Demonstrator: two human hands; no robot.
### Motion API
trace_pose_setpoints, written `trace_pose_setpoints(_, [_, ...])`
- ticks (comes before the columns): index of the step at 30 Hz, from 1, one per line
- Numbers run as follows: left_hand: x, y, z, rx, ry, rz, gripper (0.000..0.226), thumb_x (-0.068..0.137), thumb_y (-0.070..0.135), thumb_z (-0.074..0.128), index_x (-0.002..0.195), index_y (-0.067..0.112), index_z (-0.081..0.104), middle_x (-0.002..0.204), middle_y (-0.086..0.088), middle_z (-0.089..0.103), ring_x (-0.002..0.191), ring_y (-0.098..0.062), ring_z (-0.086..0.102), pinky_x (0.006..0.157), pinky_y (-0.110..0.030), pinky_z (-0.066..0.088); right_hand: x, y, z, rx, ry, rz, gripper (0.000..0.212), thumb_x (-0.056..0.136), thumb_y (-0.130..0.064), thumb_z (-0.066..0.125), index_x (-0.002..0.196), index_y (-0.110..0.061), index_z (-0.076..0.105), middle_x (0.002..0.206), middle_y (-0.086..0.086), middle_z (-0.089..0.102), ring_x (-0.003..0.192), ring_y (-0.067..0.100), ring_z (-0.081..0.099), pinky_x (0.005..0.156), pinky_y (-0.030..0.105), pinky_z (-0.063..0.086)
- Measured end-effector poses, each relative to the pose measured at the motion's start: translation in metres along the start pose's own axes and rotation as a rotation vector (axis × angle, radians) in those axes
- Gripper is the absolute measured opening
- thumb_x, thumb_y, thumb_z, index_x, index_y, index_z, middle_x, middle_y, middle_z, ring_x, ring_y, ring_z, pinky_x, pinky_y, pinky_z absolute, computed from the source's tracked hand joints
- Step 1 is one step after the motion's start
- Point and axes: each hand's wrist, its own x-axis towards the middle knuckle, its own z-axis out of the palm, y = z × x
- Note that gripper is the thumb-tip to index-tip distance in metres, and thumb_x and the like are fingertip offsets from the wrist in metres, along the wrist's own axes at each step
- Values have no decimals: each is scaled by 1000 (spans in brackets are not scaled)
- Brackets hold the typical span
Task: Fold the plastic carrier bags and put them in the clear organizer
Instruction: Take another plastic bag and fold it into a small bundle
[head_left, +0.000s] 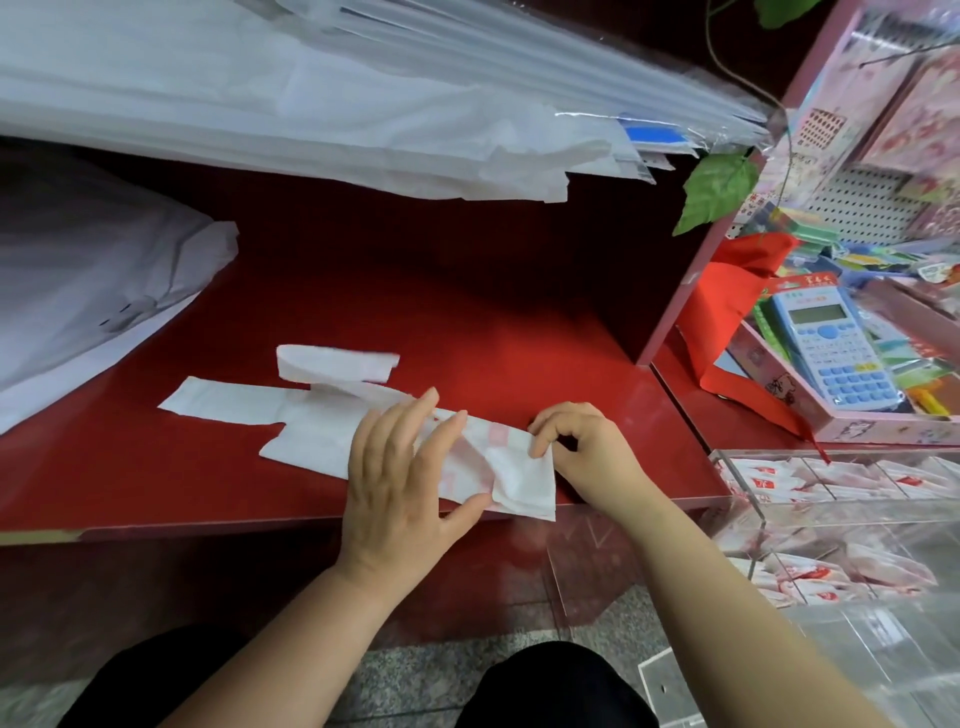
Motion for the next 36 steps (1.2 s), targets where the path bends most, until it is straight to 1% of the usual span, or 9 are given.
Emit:
trace_pose_setpoints(4, [5,8,-8,-63,-165,68,54,73,21,41,127,14,45,136,-5,44,133,-22,27,113,-40,2,0,2,1,37,-13,44,33,73,20,47,64,-3,69,84,-17,58,90,-6,45,75,-2,31])
trace_pose_setpoints(8, [10,16,-6,-16,-326,85,40,83,27,38,99,14,72,100,4,71,103,-16,64,101,-37,24,0,-1,-4,47,-32,54,38,74,23,38,74,4,71,98,1,65,98,7,50,81,-5,30])
trace_pose_setpoints(14, [-1,15,1,89,-459,60,42,82,33,36,89,19,75,96,7,72,94,-12,68,79,-38,53,-11,-14,-3,-87,90,48,32,89,2,42,112,-2,63,127,8,56,123,17,47,108,20,21])
trace_pose_setpoints(16, [0,15,1,107,-465,65,42,82,33,36,87,19,76,95,6,72,93,-12,68,77,-35,54,-23,-20,11,-262,40,-36,34,86,-4,42,114,-3,62,124,12,59,117,24,54,106,29,28])
trace_pose_setpoints(19, [2,17,1,58,-455,39,40,80,28,36,77,21,75,86,8,72,84,-11,69,78,-25,52,-29,-18,27,-469,47,-43,23,65,-3,58,84,-8,70,98,14,70,88,29,69,80,40,52])
trace_pose_setpoints(22, [18,29,-1,2,-422,-67,47,80,25,30,93,16,74,96,4,72,93,-11,67,84,-22,48,-24,-25,27,-511,-20,-67,37,89,2,43,121,-9,57,137,12,48,128,27,44,109,39,27])
trace_pose_setpoints(25, [35,34,8,68,-569,-185,53,96,27,15,145,13,27,151,0,28,140,-10,21,113,-25,11,-24,-21,24,-515,-95,-41,43,99,-12,29,141,-20,32,152,0,24,142,14,15,114,27,1])
trace_pose_setpoints(27, [39,31,11,110,-706,-282,50,101,27,17,149,17,5,157,1,4,143,-11,0,115,-30,-2,-25,-22,25,-482,-80,-25,42,100,-13,28,141,-20,34,152,0,23,142,14,14,114,27,-1])
trace_pose_setpoints(36, [11,-37,-48,358,-763,-522,54,101,36,12,149,18,-4,156,1,-9,143,-12,-9,114,-34,-5,-23,-22,24,-481,-86,-18,40,102,-15,27,140,-22,36,152,-2,23,142,13,15,113,25,1])
